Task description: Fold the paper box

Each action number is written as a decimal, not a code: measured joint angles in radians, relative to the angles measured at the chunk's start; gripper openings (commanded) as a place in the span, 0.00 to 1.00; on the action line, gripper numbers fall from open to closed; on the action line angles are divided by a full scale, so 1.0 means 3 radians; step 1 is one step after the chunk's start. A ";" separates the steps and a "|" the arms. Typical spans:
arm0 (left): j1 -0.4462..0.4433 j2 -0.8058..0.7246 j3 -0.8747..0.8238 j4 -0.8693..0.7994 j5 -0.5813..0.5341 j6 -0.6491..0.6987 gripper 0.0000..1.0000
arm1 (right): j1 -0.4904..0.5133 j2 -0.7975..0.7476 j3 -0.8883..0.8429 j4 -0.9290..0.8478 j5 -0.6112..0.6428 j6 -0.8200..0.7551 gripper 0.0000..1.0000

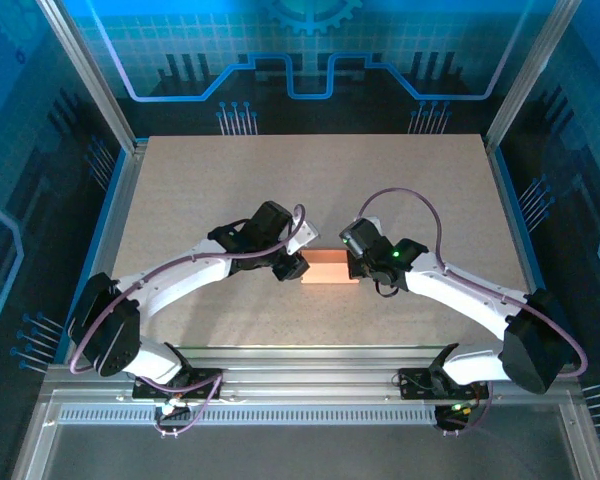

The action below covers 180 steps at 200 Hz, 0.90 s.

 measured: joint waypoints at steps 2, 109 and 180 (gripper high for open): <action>0.0000 -0.0011 -0.0013 0.0009 0.0000 0.0015 0.44 | 0.0000 0.0000 0.0000 -0.0001 0.0000 0.0000 0.00; 0.0156 -0.0771 -0.1284 0.1331 0.0206 0.0969 0.13 | 0.0001 -0.0062 -0.0046 0.0025 -0.0010 -0.0003 0.00; 0.0160 -0.0623 -0.1284 0.1708 0.0459 0.1348 0.19 | 0.0001 -0.0078 -0.0056 0.0042 -0.0013 -0.0003 0.00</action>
